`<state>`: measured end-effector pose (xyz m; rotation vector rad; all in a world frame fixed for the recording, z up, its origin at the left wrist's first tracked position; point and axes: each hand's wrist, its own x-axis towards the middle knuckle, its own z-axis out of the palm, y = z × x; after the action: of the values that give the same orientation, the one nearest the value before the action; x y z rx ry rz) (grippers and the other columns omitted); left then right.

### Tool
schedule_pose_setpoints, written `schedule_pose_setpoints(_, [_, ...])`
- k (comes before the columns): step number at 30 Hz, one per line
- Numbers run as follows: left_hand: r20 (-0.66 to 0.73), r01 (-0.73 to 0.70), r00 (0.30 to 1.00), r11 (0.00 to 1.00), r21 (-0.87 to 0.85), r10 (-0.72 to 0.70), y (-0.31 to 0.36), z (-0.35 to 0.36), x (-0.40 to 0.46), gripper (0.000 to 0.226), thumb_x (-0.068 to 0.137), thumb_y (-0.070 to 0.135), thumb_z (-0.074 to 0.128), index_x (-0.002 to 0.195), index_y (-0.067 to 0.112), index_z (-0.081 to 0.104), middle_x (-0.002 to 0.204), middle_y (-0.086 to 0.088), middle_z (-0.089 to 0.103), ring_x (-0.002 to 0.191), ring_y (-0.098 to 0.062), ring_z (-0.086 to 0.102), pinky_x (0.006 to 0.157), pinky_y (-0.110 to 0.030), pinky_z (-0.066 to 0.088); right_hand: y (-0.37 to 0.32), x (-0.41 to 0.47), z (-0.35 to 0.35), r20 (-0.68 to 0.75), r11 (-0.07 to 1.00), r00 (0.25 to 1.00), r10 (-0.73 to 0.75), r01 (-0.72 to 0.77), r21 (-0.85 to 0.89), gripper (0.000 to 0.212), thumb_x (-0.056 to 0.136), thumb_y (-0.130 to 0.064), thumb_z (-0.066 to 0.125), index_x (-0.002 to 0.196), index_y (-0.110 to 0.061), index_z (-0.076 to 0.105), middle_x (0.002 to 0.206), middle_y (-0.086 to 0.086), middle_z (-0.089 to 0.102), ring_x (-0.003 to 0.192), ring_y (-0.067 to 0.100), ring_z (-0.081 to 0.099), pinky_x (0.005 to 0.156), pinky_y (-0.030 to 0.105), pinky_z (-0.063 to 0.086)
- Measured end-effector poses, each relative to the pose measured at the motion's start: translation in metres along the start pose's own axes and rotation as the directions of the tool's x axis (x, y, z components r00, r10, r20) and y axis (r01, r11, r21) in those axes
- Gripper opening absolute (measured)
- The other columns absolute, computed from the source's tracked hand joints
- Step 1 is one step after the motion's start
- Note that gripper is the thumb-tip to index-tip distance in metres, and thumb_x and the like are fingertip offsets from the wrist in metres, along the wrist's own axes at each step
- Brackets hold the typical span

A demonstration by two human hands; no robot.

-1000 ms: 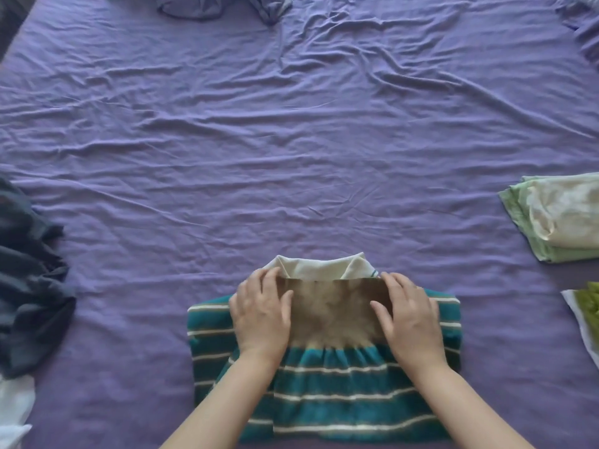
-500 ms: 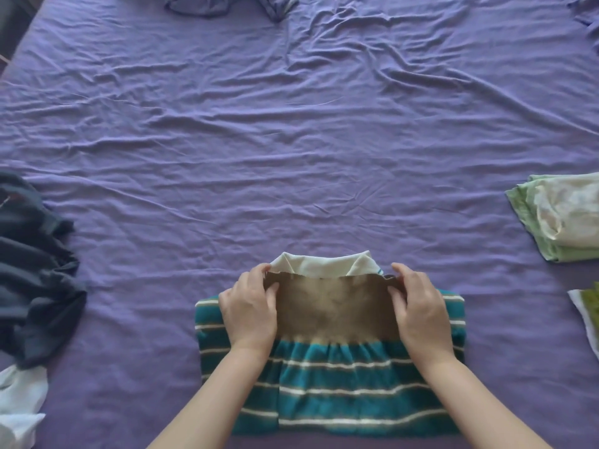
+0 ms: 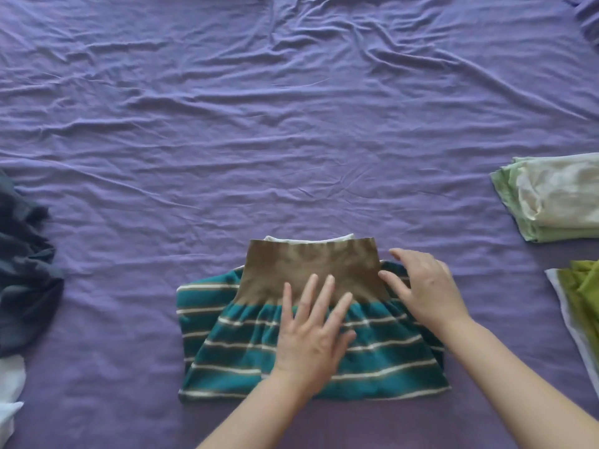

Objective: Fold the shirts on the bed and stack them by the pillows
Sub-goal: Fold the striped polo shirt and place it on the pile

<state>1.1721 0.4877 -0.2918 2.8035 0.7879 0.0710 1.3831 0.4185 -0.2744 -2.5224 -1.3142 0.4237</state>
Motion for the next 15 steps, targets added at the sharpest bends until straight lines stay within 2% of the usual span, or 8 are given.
schedule_pose_setpoints(3, [0.208,0.014,0.977,0.995,0.101,-0.035,0.014,0.017,-0.002,0.069,0.086,0.071,0.029,0.143,0.033,0.036,0.154,-0.003,0.025,0.143,-0.032,0.019,0.107,-0.061,0.013,0.015,-0.004,-0.006,0.124,0.991,0.990,-0.071,0.084,-0.100,0.063,0.079,-0.058,0.060,0.127,-0.018,0.053,0.119,-0.002,0.061,0.113,0.021,0.053,0.096,0.038,0.037])
schedule_pose_setpoints(6, [0.269,0.040,0.961,0.994,0.104,-0.066,0.014,0.026,0.001,0.075,0.084,0.077,0.011,0.148,0.037,0.005,0.156,0.002,-0.011,0.144,-0.029,-0.015,0.110,-0.062,-0.007,0.018,-0.011,-0.001,0.181,0.955,0.973,-0.141,0.182,-0.236,0.073,0.080,-0.060,0.056,0.138,-0.018,0.041,0.135,-0.001,0.050,0.127,0.020,0.043,0.107,0.039,0.029])
schedule_pose_setpoints(7, [0.275,0.036,0.959,0.995,0.097,-0.061,0.013,0.025,-0.001,0.075,0.084,0.077,0.008,0.147,0.037,0.002,0.155,0.003,-0.015,0.143,-0.027,-0.019,0.110,-0.062,-0.009,0.016,-0.017,-0.001,0.180,0.947,0.973,-0.142,0.187,-0.263,0.074,0.081,-0.057,0.058,0.140,-0.017,0.039,0.140,0.002,0.047,0.132,0.023,0.038,0.110,0.043,0.025])
schedule_pose_setpoints(8, [0.277,0.021,0.960,0.995,0.099,-0.048,0.010,0.021,-0.003,0.074,0.085,0.076,0.009,0.148,0.036,0.005,0.155,0.002,-0.011,0.144,-0.027,-0.015,0.111,-0.060,-0.007,0.014,-0.024,-0.001,0.153,0.943,0.976,-0.155,0.193,-0.270,0.074,0.079,-0.051,0.064,0.140,-0.015,0.040,0.141,0.006,0.045,0.135,0.027,0.036,0.112,0.048,0.023])
schedule_pose_setpoints(11, [0.270,-0.052,0.963,0.991,0.124,0.017,0.001,0.000,-0.019,0.069,0.088,0.068,0.025,0.144,0.030,0.034,0.154,-0.004,0.025,0.142,-0.031,0.021,0.111,-0.059,0.017,0.004,-0.053,0.001,0.007,0.922,0.958,-0.285,0.276,-0.272,0.071,0.066,-0.036,0.081,0.129,-0.013,0.056,0.136,0.013,0.052,0.131,0.037,0.041,0.104,0.062,0.029])
schedule_pose_setpoints(13, [0.279,-0.074,0.960,0.988,0.132,0.034,-0.006,-0.015,-0.036,0.067,0.087,0.065,0.034,0.140,0.026,0.043,0.149,-0.007,0.037,0.138,-0.032,0.033,0.107,-0.058,0.031,-0.009,-0.076,0.005,-0.038,0.903,0.923,-0.383,0.365,-0.227,0.061,0.064,-0.031,0.083,0.120,-0.015,0.064,0.131,0.011,0.057,0.127,0.037,0.046,0.101,0.064,0.034])
schedule_pose_setpoints(15, [0.253,-0.041,0.967,0.993,0.113,0.011,-0.013,-0.026,-0.056,0.067,0.083,0.062,0.050,0.137,0.022,0.048,0.146,-0.009,0.041,0.135,-0.032,0.038,0.105,-0.057,0.035,-0.028,-0.097,0.015,-0.037,0.891,0.896,-0.442,0.434,-0.129,0.051,0.063,-0.028,0.085,0.110,-0.016,0.070,0.123,0.009,0.063,0.122,0.036,0.052,0.098,0.063,0.038])
